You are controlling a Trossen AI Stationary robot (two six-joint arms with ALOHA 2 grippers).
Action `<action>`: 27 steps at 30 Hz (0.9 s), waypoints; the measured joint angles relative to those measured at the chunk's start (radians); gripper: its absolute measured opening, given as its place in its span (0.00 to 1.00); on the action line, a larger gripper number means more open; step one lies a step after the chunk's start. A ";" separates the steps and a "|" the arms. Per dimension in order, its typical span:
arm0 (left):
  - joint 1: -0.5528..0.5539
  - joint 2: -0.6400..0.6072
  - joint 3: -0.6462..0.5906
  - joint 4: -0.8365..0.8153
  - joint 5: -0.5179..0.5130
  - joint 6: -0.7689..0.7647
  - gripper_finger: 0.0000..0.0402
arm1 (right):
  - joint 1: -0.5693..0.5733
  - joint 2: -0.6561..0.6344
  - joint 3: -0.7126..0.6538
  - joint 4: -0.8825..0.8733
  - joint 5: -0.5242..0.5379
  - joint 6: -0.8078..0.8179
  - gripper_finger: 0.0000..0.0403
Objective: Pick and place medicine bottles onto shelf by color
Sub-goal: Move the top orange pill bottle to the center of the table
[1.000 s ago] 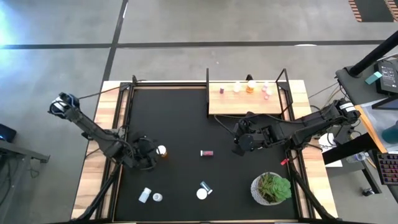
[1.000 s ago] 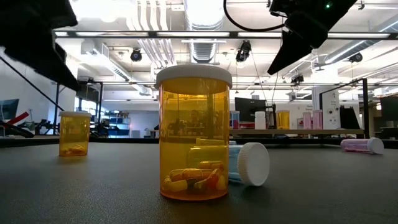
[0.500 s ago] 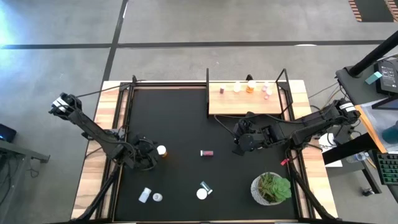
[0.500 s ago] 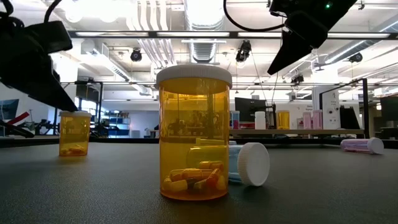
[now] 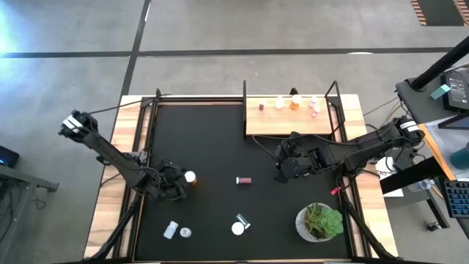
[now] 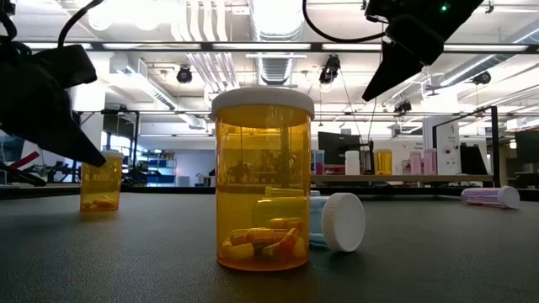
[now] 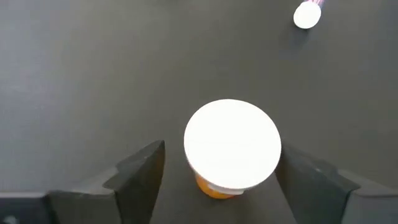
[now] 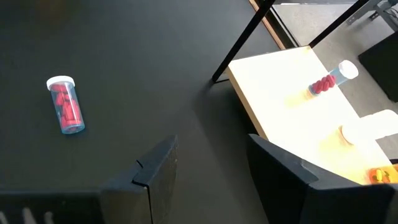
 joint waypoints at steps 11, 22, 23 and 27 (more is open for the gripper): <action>0.007 0.132 0.004 0.147 -0.012 0.007 0.39 | 0.000 0.000 0.000 0.000 0.000 0.000 0.45; 0.195 0.115 0.018 0.284 0.089 0.292 0.41 | 0.000 0.000 0.000 0.000 0.000 0.000 0.45; 0.233 0.115 0.020 0.312 0.122 0.334 0.41 | 0.000 0.000 0.000 0.000 0.000 0.000 0.45; 0.371 0.137 0.023 0.477 0.237 0.536 0.41 | 0.000 0.000 0.000 0.000 0.000 0.000 0.45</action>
